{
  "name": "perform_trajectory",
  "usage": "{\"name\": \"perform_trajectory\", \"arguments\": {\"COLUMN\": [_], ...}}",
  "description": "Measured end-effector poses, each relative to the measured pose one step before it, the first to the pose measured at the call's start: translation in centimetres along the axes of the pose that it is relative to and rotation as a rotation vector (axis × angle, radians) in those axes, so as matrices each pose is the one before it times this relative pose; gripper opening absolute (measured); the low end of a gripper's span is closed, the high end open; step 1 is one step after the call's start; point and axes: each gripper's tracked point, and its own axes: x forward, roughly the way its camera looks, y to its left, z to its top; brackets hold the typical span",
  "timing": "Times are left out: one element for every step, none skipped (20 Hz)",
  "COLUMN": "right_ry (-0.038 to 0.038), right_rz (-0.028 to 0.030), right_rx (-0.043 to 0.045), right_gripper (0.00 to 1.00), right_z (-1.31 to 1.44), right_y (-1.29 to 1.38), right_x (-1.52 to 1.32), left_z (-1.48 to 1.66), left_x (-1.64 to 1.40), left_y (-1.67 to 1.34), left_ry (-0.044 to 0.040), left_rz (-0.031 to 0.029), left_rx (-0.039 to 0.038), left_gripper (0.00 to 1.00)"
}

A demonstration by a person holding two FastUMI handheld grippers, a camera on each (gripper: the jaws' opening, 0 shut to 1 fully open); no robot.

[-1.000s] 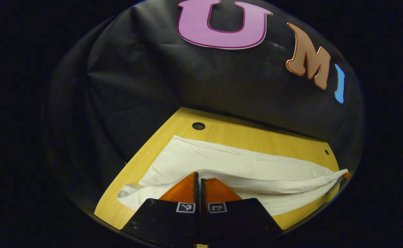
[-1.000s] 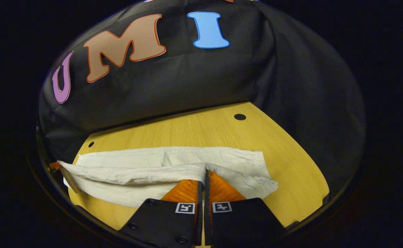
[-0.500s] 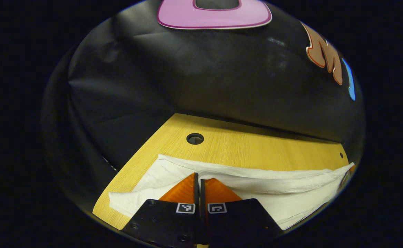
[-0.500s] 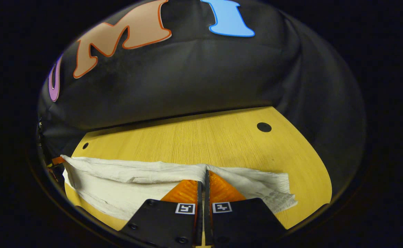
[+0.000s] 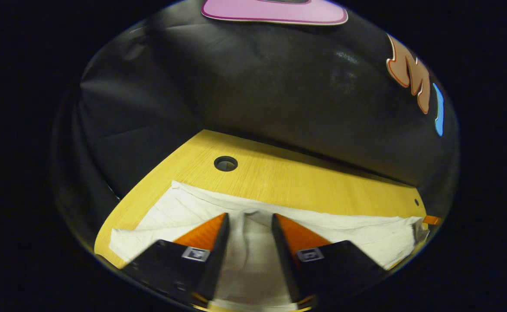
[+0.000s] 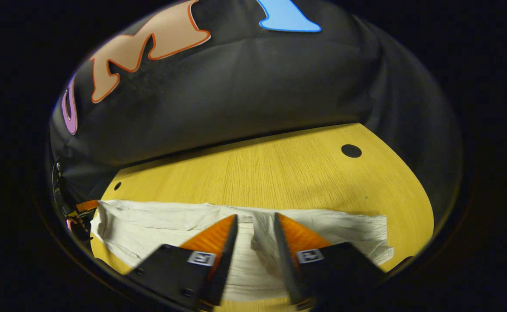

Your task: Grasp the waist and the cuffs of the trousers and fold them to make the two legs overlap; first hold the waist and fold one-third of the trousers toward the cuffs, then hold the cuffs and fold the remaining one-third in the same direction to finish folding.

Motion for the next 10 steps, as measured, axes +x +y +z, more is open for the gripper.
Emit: {"name": "perform_trajectory", "arguments": {"right_ry": [-0.0258, -0.0197, -0.02013, -0.02194, -0.01683, -0.01401, -0.01079, -0.00468, -0.00076, 0.00753], "right_rz": [-0.00981, -0.00646, -0.01365, -0.0203, -0.0227, -0.02739, -0.03131, -0.03036, -0.02844, -0.0258], "right_rx": [0.01156, 0.01818, 0.01875, 0.01836, 0.01653, 0.01489, 0.01405, 0.00952, 0.00718, 0.00685], "right_gripper": [0.73, 0.98, 0.96, 0.96, 0.96, 0.96, 0.96, 0.97, 0.96, 0.96], "right_z": [0.871, 0.518, 0.391, 0.634, 0.668, 0.335, 0.078, -0.079, -0.354, -0.505], "right_y": [-0.422, -0.589, -0.845, -1.209, -1.384, -1.779, -1.748, -1.887, -1.907, -1.732], "right_x": [-0.68, -0.499, -0.935, -0.899, -1.248, -0.943, -0.902, -0.698, -0.68, -0.534], "left_z": [0.589, 0.634, 0.209, 0.459, 0.283, 0.315, 0.276, 0.19, -0.29, -0.098], "left_x": [-0.288, -0.769, -0.266, -0.553, -0.629, -0.736, -0.598, -0.771, -1.202, -1.233], "left_y": [0.171, -0.371, -0.476, -0.254, -0.214, -0.432, -0.408, -0.236, -0.614, -0.724], "left_ry": [-0.03172, -0.01768, -0.01251, -0.01546, -0.0114, -0.01411, -0.00803, -0.00056, 0.01446, 0.00192], "left_rz": [0.00113, -0.01105, -0.01305, -0.01262, -0.00939, -0.01168, -0.00721, -0.00224, -0.00481, -0.00758], "left_rx": [0.00594, 0.01018, 0.01427, 0.01641, 0.01157, 0.00952, 0.009, 0.00666, -0.0023, -0.00579], "left_gripper": [0.75, 1.0, 0.97, 0.95, 0.95, 0.95, 0.95, 0.95, 0.95, 0.95]}}
